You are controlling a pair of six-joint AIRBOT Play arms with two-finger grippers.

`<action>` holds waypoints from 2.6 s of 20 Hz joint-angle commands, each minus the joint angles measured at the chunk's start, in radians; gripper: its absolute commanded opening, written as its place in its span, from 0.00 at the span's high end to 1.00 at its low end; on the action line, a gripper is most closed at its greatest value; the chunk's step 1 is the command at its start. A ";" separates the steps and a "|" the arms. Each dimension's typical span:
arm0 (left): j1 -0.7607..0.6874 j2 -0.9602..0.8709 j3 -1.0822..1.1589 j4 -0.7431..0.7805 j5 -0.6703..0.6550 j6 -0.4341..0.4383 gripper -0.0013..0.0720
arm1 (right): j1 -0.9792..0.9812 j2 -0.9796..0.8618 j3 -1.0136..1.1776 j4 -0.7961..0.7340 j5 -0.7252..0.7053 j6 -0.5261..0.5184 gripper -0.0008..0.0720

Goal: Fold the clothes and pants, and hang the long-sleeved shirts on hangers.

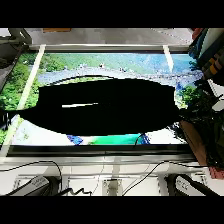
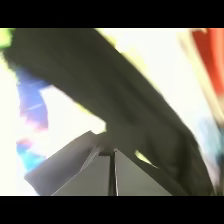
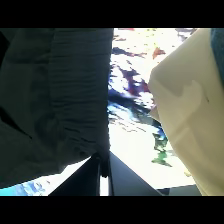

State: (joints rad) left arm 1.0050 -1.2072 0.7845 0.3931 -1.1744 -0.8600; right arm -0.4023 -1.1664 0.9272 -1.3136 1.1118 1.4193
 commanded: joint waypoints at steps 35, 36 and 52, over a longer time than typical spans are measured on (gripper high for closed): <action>-0.655 -0.535 0.595 -0.170 0.973 -0.150 0.91 | 0.111 -0.288 0.136 0.415 -1.000 0.341 0.89; -0.662 -0.555 0.629 -0.169 0.965 -0.148 0.52 | 0.125 -0.313 0.154 0.415 -1.027 0.341 0.62; -0.418 -0.255 0.347 0.458 0.332 -0.522 0.65 | 0.132 -0.216 0.203 0.243 -0.734 0.107 0.22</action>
State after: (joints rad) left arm 0.5697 -1.5398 1.2793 0.7914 -0.8780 -1.3258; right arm -0.2707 -1.3888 1.1290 -1.0584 0.3367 1.5673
